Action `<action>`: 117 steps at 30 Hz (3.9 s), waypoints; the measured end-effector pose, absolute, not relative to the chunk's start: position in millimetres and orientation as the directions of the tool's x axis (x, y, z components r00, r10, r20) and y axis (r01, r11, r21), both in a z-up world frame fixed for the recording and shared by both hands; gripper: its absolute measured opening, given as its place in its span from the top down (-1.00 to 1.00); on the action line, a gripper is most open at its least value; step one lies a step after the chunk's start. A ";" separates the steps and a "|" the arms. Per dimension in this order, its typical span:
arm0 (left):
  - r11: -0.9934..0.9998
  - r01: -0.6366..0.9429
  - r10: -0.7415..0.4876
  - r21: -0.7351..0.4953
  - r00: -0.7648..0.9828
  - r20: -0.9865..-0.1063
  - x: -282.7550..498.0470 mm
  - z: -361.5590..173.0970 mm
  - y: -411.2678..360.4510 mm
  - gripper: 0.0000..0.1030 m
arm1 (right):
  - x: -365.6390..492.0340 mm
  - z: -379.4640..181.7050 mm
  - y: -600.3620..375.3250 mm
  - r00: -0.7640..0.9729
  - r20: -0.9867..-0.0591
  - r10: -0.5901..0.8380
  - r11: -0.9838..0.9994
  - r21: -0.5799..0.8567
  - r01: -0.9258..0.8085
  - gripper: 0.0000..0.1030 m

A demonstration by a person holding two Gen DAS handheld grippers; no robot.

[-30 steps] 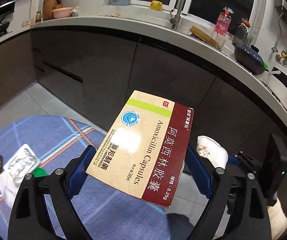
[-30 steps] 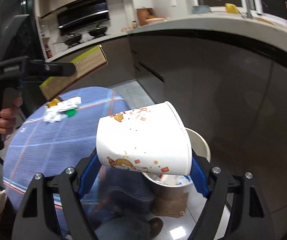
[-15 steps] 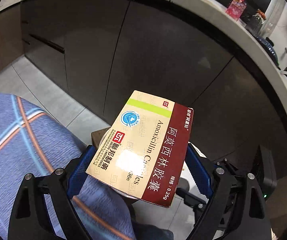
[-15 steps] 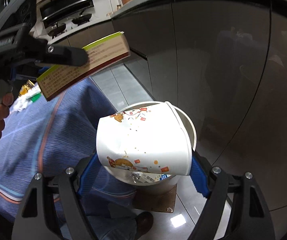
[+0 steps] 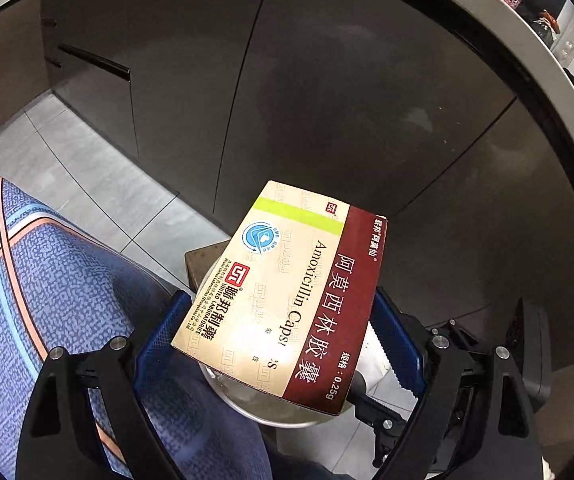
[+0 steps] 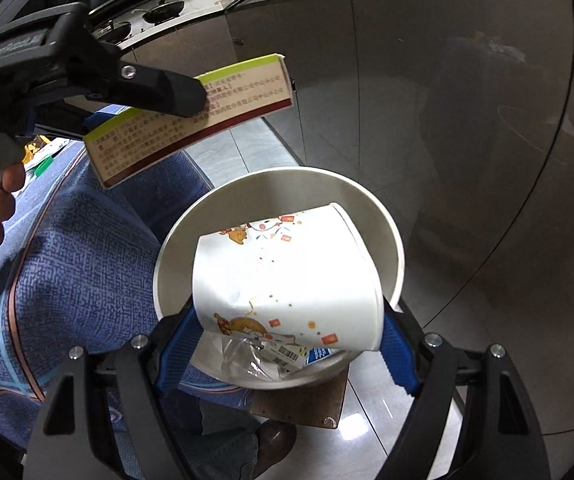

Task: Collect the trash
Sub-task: 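Carry the paper cup and Amoxicillin box to the white bin and release both, then move both grippers back over the table, then grasp the white tissue with the left gripper while the right grasps the blue plastic tray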

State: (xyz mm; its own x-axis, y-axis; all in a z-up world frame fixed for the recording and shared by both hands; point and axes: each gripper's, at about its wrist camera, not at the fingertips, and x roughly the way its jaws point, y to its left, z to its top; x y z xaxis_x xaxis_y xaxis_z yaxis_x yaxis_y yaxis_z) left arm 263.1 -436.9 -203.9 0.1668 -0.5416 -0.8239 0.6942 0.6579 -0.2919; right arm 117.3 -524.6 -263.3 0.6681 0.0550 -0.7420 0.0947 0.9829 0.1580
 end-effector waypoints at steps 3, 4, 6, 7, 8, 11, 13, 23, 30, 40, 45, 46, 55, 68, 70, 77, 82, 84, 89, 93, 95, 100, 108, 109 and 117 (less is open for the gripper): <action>0.663 0.691 -0.539 -0.290 0.171 -0.825 262.7 -206.1 -441.3 -0.67 | 121.2 -265.2 -522.8 0.664 -0.746 0.055 0.985 0.149 0.087 -0.56; 0.663 0.689 -0.541 -0.293 0.170 -0.824 262.9 -206.6 -436.5 -0.67 | 121.7 -265.4 -522.0 0.664 -0.746 0.053 0.986 0.145 0.085 -0.58; 0.658 0.685 -0.551 -0.313 0.154 -0.820 260.7 -207.9 -432.2 -0.67 | 120.5 -266.5 -522.3 0.665 -0.745 0.048 0.987 0.138 0.084 -0.70; 0.656 0.682 -0.557 -0.322 0.150 -0.817 259.5 -207.3 -430.7 -0.67 | 119.3 -266.1 -521.9 0.670 -0.741 0.045 0.987 0.135 0.084 -0.75; 0.657 0.679 -0.559 -0.326 0.149 -0.815 259.6 -206.6 -430.0 -0.67 | 118.3 -265.6 -521.0 0.672 -0.739 0.039 0.988 0.129 0.085 -0.77; 0.656 0.678 -0.571 -0.330 0.161 -0.805 257.8 -201.6 -426.7 -0.79 | 115.6 -263.5 -520.2 0.678 -0.735 0.037 0.988 0.128 0.086 -0.78; 0.659 0.680 -0.575 -0.322 0.178 -0.799 256.7 -196.7 -423.8 -0.83 | 113.3 -262.1 -520.2 0.680 -0.732 0.038 0.987 0.133 0.088 -0.79; 0.708 0.669 -0.531 -0.226 0.293 -0.795 247.3 -172.4 -410.3 -0.84 | 106.6 -248.5 -524.6 0.692 -0.721 0.025 0.985 0.137 0.107 -0.87; 0.717 0.668 -0.537 -0.198 0.349 -0.768 235.7 -143.8 -394.2 -0.84 | 95.7 -226.8 -520.6 0.718 -0.696 0.004 0.987 0.116 0.107 -0.88; 0.749 0.652 -0.534 -0.123 0.484 -0.693 209.2 -78.9 -339.1 -0.84 | 81.4 -169.3 -488.2 0.781 -0.625 0.007 0.995 0.085 0.059 -0.93; 0.781 0.617 -0.518 -0.095 0.555 -0.650 201.6 -49.6 -294.6 -0.84 | 77.6 -137.7 -455.3 0.807 -0.590 0.035 0.998 0.058 -0.001 -0.93; 0.788 0.609 -0.514 -0.091 0.570 -0.641 199.1 -46.9 -285.0 -0.84 | 77.6 -132.8 -449.5 0.810 -0.584 0.041 0.998 0.056 -0.011 -0.93; 0.876 0.476 -0.425 -0.074 0.691 -0.584 189.5 -24.6 -173.8 -0.84 | 89.2 -95.3 -384.2 0.819 -0.553 0.154 0.988 0.077 -0.134 -0.93; 0.964 0.250 -0.251 -0.093 0.739 -0.625 188.9 -63.2 -23.8 -0.84 | 126.0 -91.8 -282.0 0.749 -0.604 0.274 0.954 0.069 -0.293 -0.93; 0.965 0.244 -0.246 -0.093 0.727 -0.641 187.9 -71.0 -10.1 -0.84 | 134.9 -96.8 -265.8 0.732 -0.618 0.288 0.947 0.070 -0.314 -0.93; 0.957 0.264 -0.275 -0.123 0.681 -0.679 185.2 -95.7 12.9 -0.84 | 165.8 -115.7 -225.2 0.660 -0.673 0.334 0.923 0.091 -0.373 -0.67; 0.937 0.300 -0.335 -0.177 0.638 -0.693 193.7 -107.0 14.0 -0.81 | 198.2 -121.9 -212.9 0.641 -0.700 0.315 0.920 0.058 -0.388 -0.44; 0.929 0.317 -0.356 -0.191 0.626 -0.694 198.7 -110.1 10.8 -0.68 | 214.0 -123.4 -213.7 0.638 -0.706 0.308 0.920 0.051 -0.388 -0.44; 0.910 0.341 -0.400 -0.234 0.580 -0.710 220.6 -122.2 -1.3 -0.38 | 247.1 -132.5 -210.9 0.642 -0.719 0.268 0.913 -0.022 -0.407 -0.42; 0.905 0.334 -0.415 -0.264 0.551 -0.724 244.5 -134.4 -12.5 -0.10 | 265.8 -146.7 -200.3 0.639 -0.732 0.235 0.890 -0.102 -0.444 -0.21; 0.902 0.323 -0.422 -0.286 0.527 -0.737 256.7 -143.0 -17.5 -0.05 | 273.9 -155.2 -196.1 0.631 -0.741 0.231 0.878 -0.121 -0.464 -0.15; 0.893 0.286 -0.448 -0.348 0.480 -0.755 280.9 -160.9 -25.1 0.12 | 286.3 -167.2 -191.5 0.633 -0.745 0.213 0.861 -0.163 -0.482 0.02; 0.890 0.272 -0.454 -0.366 0.447 -0.771 301.8 -173.9 -37.1 0.97 | 300.7 -176.5 -182.3 0.645 -0.739 0.195 0.832 -0.224 -0.508 0.02; 0.887 0.273 -0.460 -0.372 0.446 -0.768 301.1 -174.7 -35.7 0.97 | 302.2 -178.2 -179.8 0.647 -0.738 0.190 0.827 -0.234 -0.511 0.03; 0.888 0.273 -0.459 -0.370 0.474 -0.751 274.1 -162.4 -3.0 0.98 | 310.8 -182.4 -167.8 0.676 -0.717 0.172 0.804 -0.294 -0.516 0.40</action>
